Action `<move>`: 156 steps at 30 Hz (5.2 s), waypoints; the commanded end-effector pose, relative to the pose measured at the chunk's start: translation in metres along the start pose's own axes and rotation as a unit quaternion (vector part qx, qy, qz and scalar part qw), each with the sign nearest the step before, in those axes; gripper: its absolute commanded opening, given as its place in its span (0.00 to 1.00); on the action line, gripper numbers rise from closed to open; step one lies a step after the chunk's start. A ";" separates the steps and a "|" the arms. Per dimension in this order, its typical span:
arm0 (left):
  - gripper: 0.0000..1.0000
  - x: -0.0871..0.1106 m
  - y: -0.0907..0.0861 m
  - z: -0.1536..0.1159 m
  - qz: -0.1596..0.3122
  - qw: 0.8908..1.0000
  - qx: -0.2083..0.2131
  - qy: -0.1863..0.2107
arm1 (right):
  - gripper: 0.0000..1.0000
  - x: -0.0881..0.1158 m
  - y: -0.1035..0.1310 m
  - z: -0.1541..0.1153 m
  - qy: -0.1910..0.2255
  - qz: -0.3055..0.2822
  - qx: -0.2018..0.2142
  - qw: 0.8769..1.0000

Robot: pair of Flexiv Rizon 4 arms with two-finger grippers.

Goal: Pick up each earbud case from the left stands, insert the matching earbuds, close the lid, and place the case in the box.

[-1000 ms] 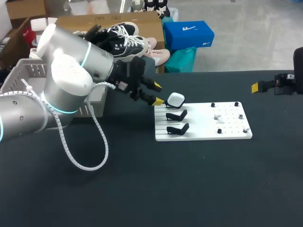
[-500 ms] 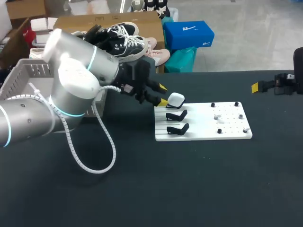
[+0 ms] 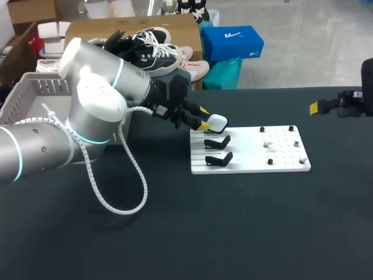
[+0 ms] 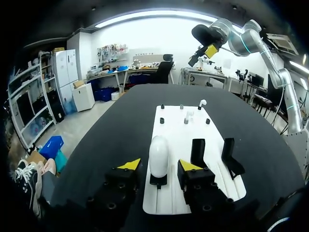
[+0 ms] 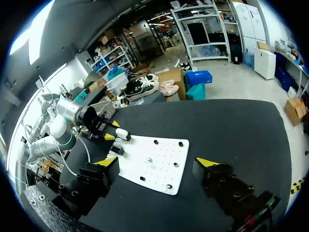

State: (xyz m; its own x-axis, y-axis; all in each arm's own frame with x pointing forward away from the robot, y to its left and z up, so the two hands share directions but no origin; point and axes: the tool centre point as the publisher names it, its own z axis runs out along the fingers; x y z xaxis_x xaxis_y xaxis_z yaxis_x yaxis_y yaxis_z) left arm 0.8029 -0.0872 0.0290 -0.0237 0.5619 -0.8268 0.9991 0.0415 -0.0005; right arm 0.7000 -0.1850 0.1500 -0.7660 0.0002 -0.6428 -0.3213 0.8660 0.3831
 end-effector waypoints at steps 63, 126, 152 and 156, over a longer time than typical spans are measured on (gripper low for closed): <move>0.00 -0.005 -0.010 -0.003 -0.023 0.999 0.005 -0.035 | 1.00 0.000 0.000 0.000 0.000 0.000 0.000 1.000; 0.00 -0.068 -0.112 -0.052 0.045 0.983 -0.001 -0.180 | 1.00 0.000 0.000 0.000 0.000 0.000 0.000 1.000; 0.00 -0.086 -0.107 0.000 0.078 0.970 0.061 -0.222 | 1.00 0.040 0.078 -0.023 0.015 -0.072 -0.048 0.996; 0.00 -0.085 -0.109 0.002 0.079 0.971 0.055 -0.218 | 1.00 0.043 0.092 -0.015 0.026 -0.095 -0.032 0.995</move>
State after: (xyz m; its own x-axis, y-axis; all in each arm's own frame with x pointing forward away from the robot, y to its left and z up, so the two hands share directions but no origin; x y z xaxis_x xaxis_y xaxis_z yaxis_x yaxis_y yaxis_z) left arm 0.6978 -0.1390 0.0987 0.1221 0.1495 -0.9812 0.9867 -0.1253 0.1037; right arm 0.6306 -0.1224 0.1660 -0.7132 -0.1764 -0.6784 -0.5183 0.7842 0.3411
